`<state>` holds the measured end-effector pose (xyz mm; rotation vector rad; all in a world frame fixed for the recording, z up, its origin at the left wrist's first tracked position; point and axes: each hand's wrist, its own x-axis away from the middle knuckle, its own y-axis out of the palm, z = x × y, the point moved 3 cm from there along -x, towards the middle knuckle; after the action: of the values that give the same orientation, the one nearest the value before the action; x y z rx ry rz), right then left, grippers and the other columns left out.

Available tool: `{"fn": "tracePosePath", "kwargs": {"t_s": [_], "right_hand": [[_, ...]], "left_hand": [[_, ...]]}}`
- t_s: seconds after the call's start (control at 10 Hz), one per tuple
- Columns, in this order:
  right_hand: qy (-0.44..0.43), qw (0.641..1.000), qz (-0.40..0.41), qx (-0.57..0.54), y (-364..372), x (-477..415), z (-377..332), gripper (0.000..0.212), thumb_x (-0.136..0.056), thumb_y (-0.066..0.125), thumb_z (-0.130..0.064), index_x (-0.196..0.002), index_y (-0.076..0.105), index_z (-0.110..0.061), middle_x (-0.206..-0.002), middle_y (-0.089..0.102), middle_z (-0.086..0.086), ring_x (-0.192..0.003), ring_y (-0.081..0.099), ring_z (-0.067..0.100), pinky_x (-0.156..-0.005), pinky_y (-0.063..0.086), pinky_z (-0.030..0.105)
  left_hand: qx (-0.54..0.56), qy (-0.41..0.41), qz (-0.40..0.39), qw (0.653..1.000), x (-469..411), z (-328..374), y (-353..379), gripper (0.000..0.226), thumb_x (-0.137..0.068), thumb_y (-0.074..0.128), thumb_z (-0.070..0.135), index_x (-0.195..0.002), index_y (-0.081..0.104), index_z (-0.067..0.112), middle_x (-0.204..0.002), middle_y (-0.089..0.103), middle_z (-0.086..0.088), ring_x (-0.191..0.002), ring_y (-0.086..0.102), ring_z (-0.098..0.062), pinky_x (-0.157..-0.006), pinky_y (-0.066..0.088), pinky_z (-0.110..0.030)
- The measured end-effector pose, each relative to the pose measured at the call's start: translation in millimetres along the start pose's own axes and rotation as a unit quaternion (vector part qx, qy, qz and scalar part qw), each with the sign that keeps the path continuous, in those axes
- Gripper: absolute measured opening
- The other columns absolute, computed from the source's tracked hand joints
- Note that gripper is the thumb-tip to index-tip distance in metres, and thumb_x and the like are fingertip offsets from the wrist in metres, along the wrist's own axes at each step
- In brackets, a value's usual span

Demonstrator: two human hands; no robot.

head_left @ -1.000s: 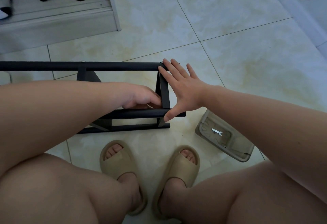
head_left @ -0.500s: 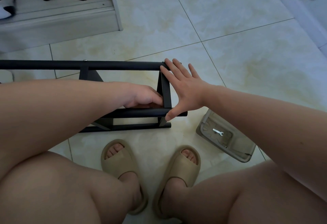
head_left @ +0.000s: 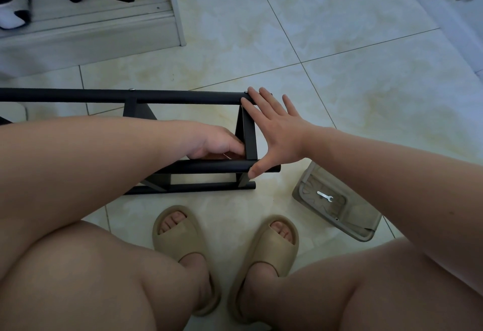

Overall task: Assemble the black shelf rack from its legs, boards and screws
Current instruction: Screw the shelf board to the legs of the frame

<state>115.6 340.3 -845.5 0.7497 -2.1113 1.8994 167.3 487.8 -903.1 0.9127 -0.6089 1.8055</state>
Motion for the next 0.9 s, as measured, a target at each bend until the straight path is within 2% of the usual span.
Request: {"fn": "tracePosePath", "kwargs": {"t_s": [0.1, 0.2, 0.3, 0.4, 0.5, 0.6, 0.7, 0.8, 0.9], "right_hand": [[0.001, 1.000, -0.001, 0.002, -0.4, 0.2, -0.1, 0.155, -0.051, 0.062, -0.095, -0.159, -0.022, -0.022, -0.163, -0.034, -0.002, -0.150, -0.033, 0.018, -0.122, -0.014, 0.055], [0.001, 1.000, -0.002, 0.003, -0.4, 0.5, -0.1, 0.155, -0.051, 0.063, -0.095, -0.158, -0.022, -0.022, -0.163, -0.034, -0.002, -0.149, -0.033, 0.018, -0.123, -0.014, 0.055], [0.001, 1.000, -0.001, 0.002, 0.2, 0.1, 0.3, 0.155, -0.051, 0.063, -0.095, -0.158, -0.022, -0.022, -0.163, -0.034, -0.002, -0.149, -0.034, 0.018, -0.122, -0.014, 0.055], [0.000, 1.000, 0.000, 0.001, 0.5, -0.6, 0.5, 0.156, -0.050, 0.062, -0.096, -0.158, -0.022, -0.023, -0.163, -0.034, -0.003, -0.149, -0.034, 0.018, -0.122, -0.015, 0.054], [-0.002, 1.000, 0.001, -0.003, 1.3, -1.0, 1.0, 0.156, -0.049, 0.061, -0.096, -0.158, -0.023, -0.024, -0.163, -0.034, -0.004, -0.149, -0.034, 0.017, -0.122, -0.016, 0.053], [-0.002, 1.000, 0.002, -0.005, 1.0, -0.9, 1.4, 0.155, -0.049, 0.060, -0.097, -0.158, -0.022, -0.024, -0.163, -0.034, -0.004, -0.149, -0.034, 0.017, -0.122, -0.016, 0.053], [-0.002, 1.000, 0.001, -0.004, 0.7, -0.6, 1.4, 0.156, -0.049, 0.061, -0.096, -0.158, -0.022, -0.024, -0.163, -0.034, -0.004, -0.149, -0.034, 0.017, -0.122, -0.016, 0.053], [-0.002, 1.000, 0.000, -0.004, 0.6, -0.2, 1.0, 0.156, -0.049, 0.061, -0.096, -0.158, -0.023, -0.023, -0.163, -0.034, -0.004, -0.149, -0.034, 0.017, -0.122, -0.016, 0.054], [-0.002, 1.000, 0.000, -0.003, 0.2, -0.2, 0.7, 0.155, -0.050, 0.062, -0.096, -0.158, -0.023, -0.023, -0.163, -0.035, -0.003, -0.149, -0.035, 0.017, -0.122, -0.016, 0.053]], "left_hand": [[0.009, 0.004, -0.006, 1.000, -1.1, 0.7, 0.9, 0.008, -0.090, 0.063, 0.009, -0.090, 0.071, 0.010, -0.078, 0.075, -0.005, -0.075, 0.068, -0.022, -0.077, 0.052, -0.030], [0.023, -0.001, -0.016, 1.000, -0.7, 0.6, 1.2, 0.013, -0.091, 0.060, 0.006, -0.089, 0.072, 0.012, -0.084, 0.075, -0.007, -0.082, 0.067, -0.024, -0.085, 0.051, -0.034], [0.046, -0.009, -0.036, 0.998, 0.4, 0.0, 1.0, 0.017, -0.093, 0.057, 0.007, -0.090, 0.073, 0.013, -0.088, 0.074, -0.005, -0.083, 0.067, -0.022, -0.081, 0.050, -0.032], [0.029, -0.028, -0.032, 0.999, 1.6, -1.9, 0.5, 0.017, -0.093, 0.063, 0.019, -0.104, 0.073, 0.011, -0.090, 0.073, -0.005, -0.084, 0.064, -0.024, -0.077, 0.051, -0.032], [0.009, -0.021, -0.008, 1.000, 0.9, -2.3, -0.1, 0.027, -0.089, 0.069, 0.021, -0.112, 0.072, 0.008, -0.101, 0.075, -0.012, -0.090, 0.065, -0.028, -0.087, 0.053, -0.039], [0.004, -0.018, 0.004, 1.000, 0.0, -1.6, 0.4, 0.028, -0.088, 0.067, 0.016, -0.114, 0.070, 0.005, -0.111, 0.072, -0.020, -0.096, 0.064, -0.031, -0.101, 0.048, -0.045], [0.012, -0.019, -0.003, 1.000, -1.2, -1.3, 0.6, 0.019, -0.089, 0.065, 0.012, -0.106, 0.071, 0.007, -0.096, 0.073, -0.012, -0.092, 0.064, -0.030, -0.090, 0.048, -0.038], [0.021, -0.011, -0.024, 0.999, -1.3, -0.9, -0.1, 0.012, -0.092, 0.062, 0.012, -0.098, 0.072, 0.011, -0.091, 0.074, -0.007, -0.086, 0.066, -0.025, -0.082, 0.050, -0.031], [0.010, -0.016, -0.031, 0.999, 0.1, -2.8, 0.1, 0.022, -0.092, 0.064, 0.021, -0.109, 0.073, 0.009, -0.092, 0.074, -0.006, -0.085, 0.064, -0.025, -0.077, 0.052, -0.031]]}}
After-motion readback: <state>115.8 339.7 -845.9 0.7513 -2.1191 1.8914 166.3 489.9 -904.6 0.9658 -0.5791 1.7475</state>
